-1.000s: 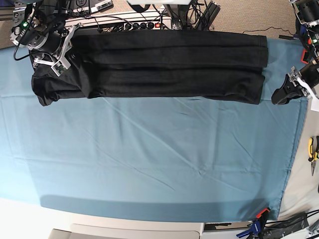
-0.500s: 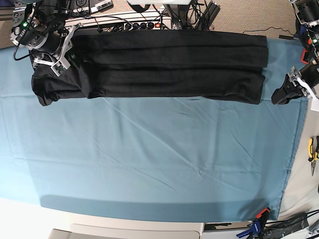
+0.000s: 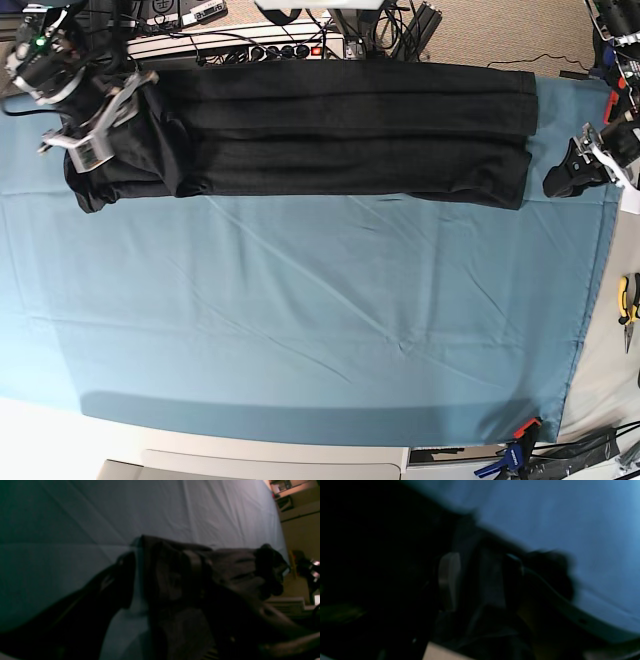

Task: Fold the T-shirt properly
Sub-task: 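Grasp the other strip end with the left gripper and pull it inward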

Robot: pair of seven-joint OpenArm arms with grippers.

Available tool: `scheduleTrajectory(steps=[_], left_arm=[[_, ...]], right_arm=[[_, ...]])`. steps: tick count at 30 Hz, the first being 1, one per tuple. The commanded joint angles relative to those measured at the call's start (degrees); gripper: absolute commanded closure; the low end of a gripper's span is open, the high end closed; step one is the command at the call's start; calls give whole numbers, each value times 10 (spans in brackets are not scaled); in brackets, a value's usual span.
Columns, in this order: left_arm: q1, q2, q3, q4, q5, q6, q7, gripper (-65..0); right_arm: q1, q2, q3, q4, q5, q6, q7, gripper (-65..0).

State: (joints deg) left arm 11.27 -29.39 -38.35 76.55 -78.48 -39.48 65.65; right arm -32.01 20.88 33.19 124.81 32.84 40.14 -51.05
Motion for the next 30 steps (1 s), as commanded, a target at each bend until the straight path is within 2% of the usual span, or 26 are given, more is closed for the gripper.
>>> scheduleTrajectory(steps=[1,2,5,9,17,27,30], left_arm=[[0,-14,-5,9,-10,-5,-9,-304],[2,-14,-5,9,-4,-5,-9,-304],[13,-14,-5,9,10,25,-9,-304],[33,-14,-5,9,7,51,-5,-304],[69,-6,-5,9,-18,55,4,-304],[79,59,-4,9,-21,61,5,-304],[80,65,6,9,-21,61,5,-304]], right_arm=[[9,3,17,11,5,-1,19,-279],[17,-1,28,11,5,-1,20,-279],[35,-4,48,11,4,-1,20,-279],[48,-4,49,11,-26,-12,31,-279],[52,-23,49,11,-27,-12,35,-279],[52,-26,47,11,-27,-12,35,-279],[52,-26,47,11,-27,-12,35,-279]])
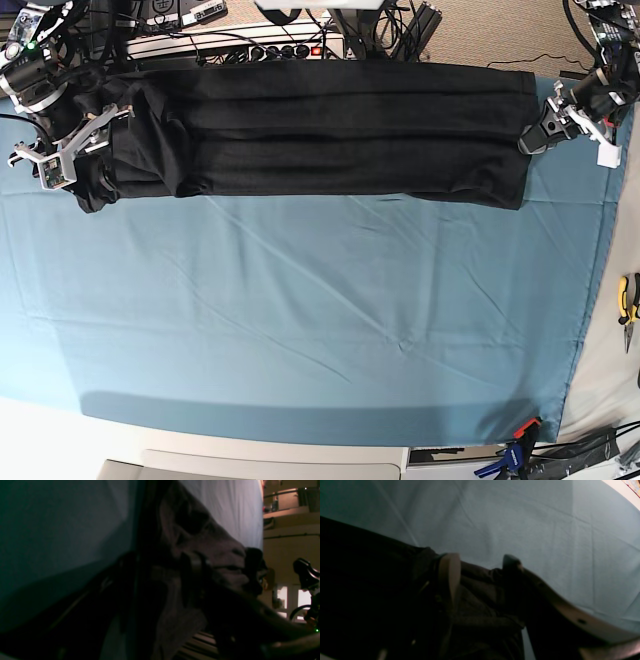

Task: Fold the T-shirt properly
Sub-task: 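Grasp the other strip end with the left gripper and pull it inward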

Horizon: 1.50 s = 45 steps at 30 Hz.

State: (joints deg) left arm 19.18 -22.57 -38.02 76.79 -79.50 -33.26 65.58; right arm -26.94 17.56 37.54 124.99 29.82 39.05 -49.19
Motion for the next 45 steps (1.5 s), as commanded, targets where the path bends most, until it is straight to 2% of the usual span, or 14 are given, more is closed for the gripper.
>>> scheduleTrajectory(steps=[1,10,17,19,20,22,23,26,30,31,35,42,45], left_arm=[[0,-3,12,6,-10,-1,5,-304],[-5,-2,135,6,27,-2,-10,-304],[-12,2,142,6,30,-2,-11,-287],[-11,2,142,6,30,-3,-11,-229],[-11,2,142,6,30,-9,-11,-178],[-11,2,142,6,30,-30,-12,-30],[-11,2,142,6,30,-30,-12,0],[-11,2,142,6,31,-30,-12,0],[-11,2,142,9,31,-30,-11,0],[-11,2,142,14,31,-30,-9,0],[-7,2,142,71,58,-25,-9,0],[33,9,143,289,153,-25,-42,0],[50,25,143,369,197,-5,-73,0]], right_arm=[[1,7,4,9,3,-1,17,-279],[1,7,4,9,3,-1,17,-279],[1,7,4,9,3,-1,17,-279],[1,7,4,9,3,-1,17,-279],[1,7,4,9,3,-1,17,-279],[1,7,4,9,3,-1,17,-279],[1,7,4,9,3,-1,16,-279],[1,7,4,9,-8,-20,16,-279],[10,-27,5,9,-77,-121,19,-279],[13,-40,5,6,-83,-132,21,-279],[28,-74,5,-35,-83,-132,27,-279],[85,-67,27,-186,-74,-145,40,-279],[106,-52,54,-235,-42,-145,36,-279]])
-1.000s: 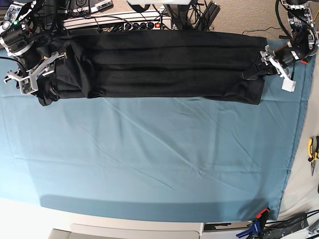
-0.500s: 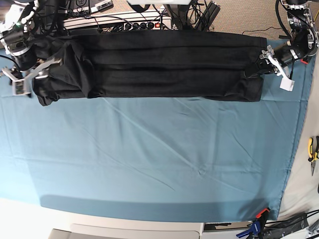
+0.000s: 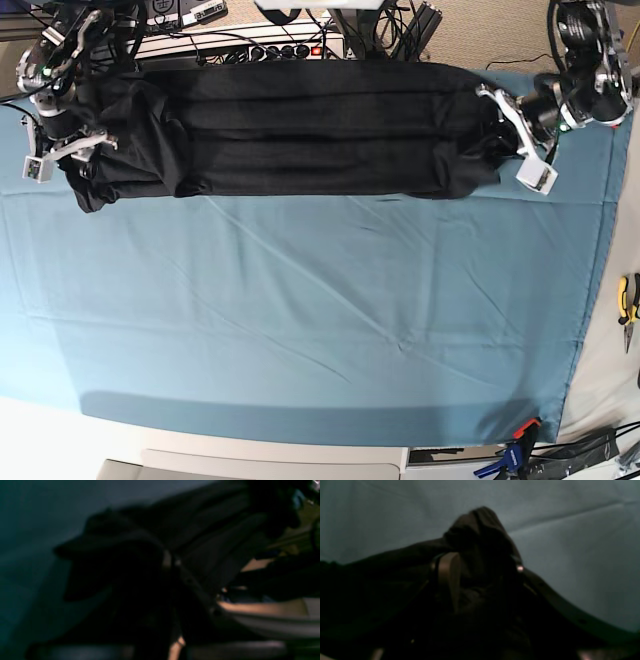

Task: Fold the T-shirt properly
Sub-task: 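Grasp the other strip end with the left gripper and pull it inward, then fold the held end with the left gripper over toward the right gripper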

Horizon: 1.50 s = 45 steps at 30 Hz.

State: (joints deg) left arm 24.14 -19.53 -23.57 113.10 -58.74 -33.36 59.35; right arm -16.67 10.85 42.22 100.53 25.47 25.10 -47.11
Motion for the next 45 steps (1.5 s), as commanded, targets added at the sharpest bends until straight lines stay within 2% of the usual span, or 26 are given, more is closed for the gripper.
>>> scheduleTrajectory(steps=[1,7,10,14,18,23,28,32,40,45], left_arm=[[3,2,-2,24,4,3,-16,0],[6,47,21,56,19,6,-30,0],[5,55,86,56,64,6,-54,0],[-14,66,194,56,148,30,-83,0],[-41,91,283,56,234,54,-112,0],[-77,131,357,19,296,54,-133,0],[-122,155,398,-52,314,54,-137,0],[-150,161,402,-89,317,54,-141,0],[-159,196,403,-99,299,53,-134,0],[-157,198,431,-99,290,53,-128,0]], right_arm=[[7,20,17,1,7,-5,13,-279],[10,62,77,-6,17,-5,7,-279],[10,88,104,-6,21,-5,7,-279],[9,116,120,-6,19,-5,4,-279],[9,118,122,-7,17,-5,1,-279],[9,116,122,-9,17,-2,-4,-279],[5,117,122,-9,17,-2,-5,-279],[2,116,122,-9,17,-2,-5,-279],[2,116,122,-9,17,-2,-4,-279],[2,116,122,-9,17,-2,-5,-279]])
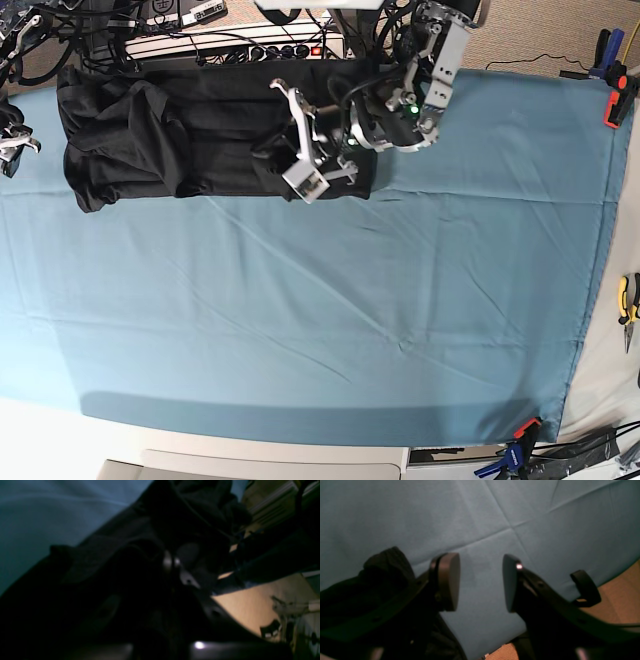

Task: Fold the T-shirt properly
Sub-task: 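Fold the held end with the left gripper over toward the right gripper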

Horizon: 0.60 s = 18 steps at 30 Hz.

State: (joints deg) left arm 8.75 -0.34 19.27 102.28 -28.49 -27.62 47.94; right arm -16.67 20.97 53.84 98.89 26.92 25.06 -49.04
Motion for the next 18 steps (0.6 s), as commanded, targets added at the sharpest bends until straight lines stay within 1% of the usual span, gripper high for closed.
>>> scheduleTrajectory(steps=[1,7,12,18], left_arm=[[-3,7,10,9,-10,-4,-14,0],[-2,9,52,9,21,-4,-26,0],[-3,29,53,9,42,-4,-34,0],[-4,34,53,9,50,-4,-45,0]], right_arm=[[2,15,5,7,3,-2,15,-279],[2,15,5,7,3,-2,15,-279],[2,15,5,7,3,-2,15,-279],[2,15,5,7,3,-2,15,-279]])
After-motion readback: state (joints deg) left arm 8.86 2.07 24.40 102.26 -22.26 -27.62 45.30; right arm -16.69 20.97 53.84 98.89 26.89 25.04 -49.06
